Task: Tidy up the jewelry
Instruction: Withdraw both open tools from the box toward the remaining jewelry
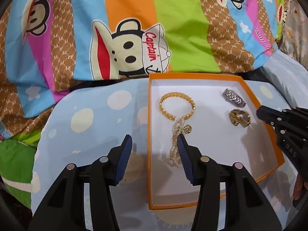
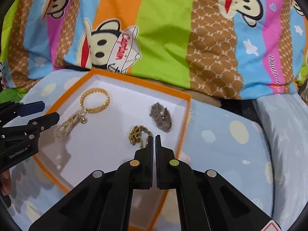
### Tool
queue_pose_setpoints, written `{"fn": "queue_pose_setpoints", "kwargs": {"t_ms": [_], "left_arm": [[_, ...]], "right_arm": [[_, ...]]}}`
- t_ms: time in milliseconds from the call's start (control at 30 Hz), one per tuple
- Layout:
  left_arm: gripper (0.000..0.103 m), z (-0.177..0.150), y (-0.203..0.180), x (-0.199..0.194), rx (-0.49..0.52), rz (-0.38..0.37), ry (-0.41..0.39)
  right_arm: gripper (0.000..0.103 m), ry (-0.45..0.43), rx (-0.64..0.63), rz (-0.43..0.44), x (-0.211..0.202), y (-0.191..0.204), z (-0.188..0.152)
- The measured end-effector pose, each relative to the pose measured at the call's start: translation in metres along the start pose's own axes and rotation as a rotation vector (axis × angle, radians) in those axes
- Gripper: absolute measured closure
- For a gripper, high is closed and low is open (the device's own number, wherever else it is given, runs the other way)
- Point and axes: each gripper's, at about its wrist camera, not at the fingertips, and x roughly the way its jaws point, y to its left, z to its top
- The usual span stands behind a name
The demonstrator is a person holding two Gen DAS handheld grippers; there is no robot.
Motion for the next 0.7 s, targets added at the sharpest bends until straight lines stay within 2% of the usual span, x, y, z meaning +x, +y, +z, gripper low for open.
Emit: {"fn": "queue_pose_setpoints", "kwargs": {"t_ms": [267,400,533,700], "left_arm": [[0.056,-0.008,-0.003,0.014,0.012,-0.005,0.034],[0.056,-0.011,-0.003,0.016,0.009,-0.011,0.034],[0.055,-0.014,-0.004,0.014,0.011,-0.02,0.049],[0.056,-0.024,0.003,0.0,-0.012,-0.042,0.052]], "right_arm": [[0.103,0.049,-0.068,0.049,0.019,0.026,-0.01],[0.103,0.071,-0.003,0.138,0.018,0.017,-0.01],[0.103,0.037,0.044,0.175,-0.003,0.011,-0.016],[0.103,-0.047,0.105,0.199,-0.056,-0.002,-0.027]]}}
